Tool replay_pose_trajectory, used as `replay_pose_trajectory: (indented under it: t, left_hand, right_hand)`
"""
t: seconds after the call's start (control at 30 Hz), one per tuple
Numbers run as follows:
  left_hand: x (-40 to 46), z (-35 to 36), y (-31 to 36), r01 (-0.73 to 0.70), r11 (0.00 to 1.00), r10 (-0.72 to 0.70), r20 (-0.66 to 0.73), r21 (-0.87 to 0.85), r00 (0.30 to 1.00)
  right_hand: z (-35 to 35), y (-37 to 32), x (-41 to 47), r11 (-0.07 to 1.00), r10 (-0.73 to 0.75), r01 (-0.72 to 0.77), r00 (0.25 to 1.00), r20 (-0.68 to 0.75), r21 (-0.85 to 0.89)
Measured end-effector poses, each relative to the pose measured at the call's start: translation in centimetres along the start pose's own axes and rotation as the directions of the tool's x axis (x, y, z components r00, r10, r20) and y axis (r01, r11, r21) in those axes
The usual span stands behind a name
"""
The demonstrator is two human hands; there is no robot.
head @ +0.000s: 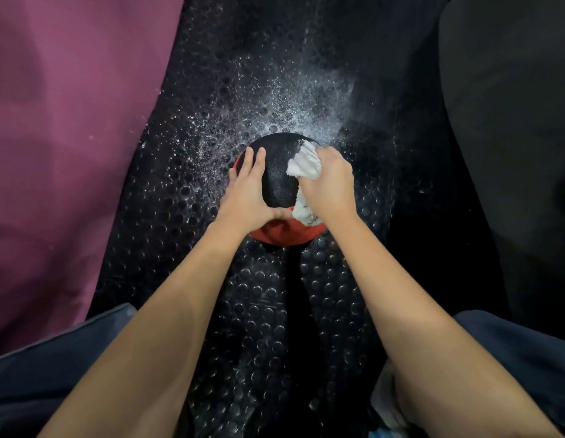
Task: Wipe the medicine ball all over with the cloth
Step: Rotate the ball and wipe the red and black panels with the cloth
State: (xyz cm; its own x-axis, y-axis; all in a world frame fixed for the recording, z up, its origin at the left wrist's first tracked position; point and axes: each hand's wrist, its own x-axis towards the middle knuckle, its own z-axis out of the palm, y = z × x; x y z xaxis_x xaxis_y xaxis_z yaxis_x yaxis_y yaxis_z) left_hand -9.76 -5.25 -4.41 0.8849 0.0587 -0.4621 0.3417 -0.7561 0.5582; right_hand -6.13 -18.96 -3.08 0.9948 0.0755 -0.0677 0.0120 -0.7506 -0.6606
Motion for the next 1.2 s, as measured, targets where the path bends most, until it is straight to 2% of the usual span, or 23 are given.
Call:
replay_pose_trajectory:
  t: [0.17, 0.3, 0.4, 0.53, 0.77, 0.9, 0.97, 1.13, 1.2]
  left_hand:
    - [-0.2, 0.5, -0.1, -0.005, 1.0, 0.004, -0.024, -0.029, 1.0]
    - [-0.4, 0.9, 0.0, -0.003, 1.0, 0.002, -0.031, -0.019, 1.0]
    - [0.1, 0.7, 0.0, 0.01, 0.999, -0.012, -0.029, -0.035, 1.0]
    - [0.3, 0.4, -0.1, 0.016, 0.998, -0.017, -0.019, -0.06, 1.0]
    - [0.0, 0.5, -0.1, 0.02, 1.0, -0.02, -0.017, -0.023, 1.0]
    - [-0.1, 0.8, -0.2, 0.017, 0.999, -0.019, -0.045, -0.051, 0.999]
    - [-0.3, 1.2, 0.0, 0.003, 0.999, -0.007, -0.073, -0.051, 0.997]
    - [0.0, 1.9, 0.2, -0.013, 1.0, 0.011, -0.101, -0.017, 0.995]
    - [0.3, 2.1, 0.1, -0.034, 0.999, 0.03, -0.124, -0.031, 0.992]
  right_hand:
    - [-0.1, 1.8, -4.6, 0.988, -0.128, 0.131, 0.991, 0.044, -0.076]
    - [-0.5, 0.7, -0.7, 0.99, -0.078, 0.077, 0.997, 0.001, -0.115]
    - [-0.4, 0.4, -0.7, 0.998, -0.026, 0.026, 1.0, -0.003, -0.053]
    - [-0.2, 1.0, -3.7, 0.996, -0.086, 0.087, 0.995, 0.048, -0.031]
    - [-0.9, -1.6, 1.1, 0.982, -0.016, 0.035, 0.995, 0.1, -0.185]
    - [-0.9, -0.9, -3.0, 0.961, -0.145, 0.18, 0.974, 0.173, -0.211]
    - [-1.0, -1.3, -2.0, 0.93, -0.205, 0.247, 0.963, 0.175, -0.271]
    - [-0.4, -2.4, 1.1, 0.919, -0.151, 0.189, 0.979, 0.134, -0.345]
    - [-0.5, -1.8, -1.1, 0.91, -0.191, 0.236, 0.969, 0.159, -0.341]
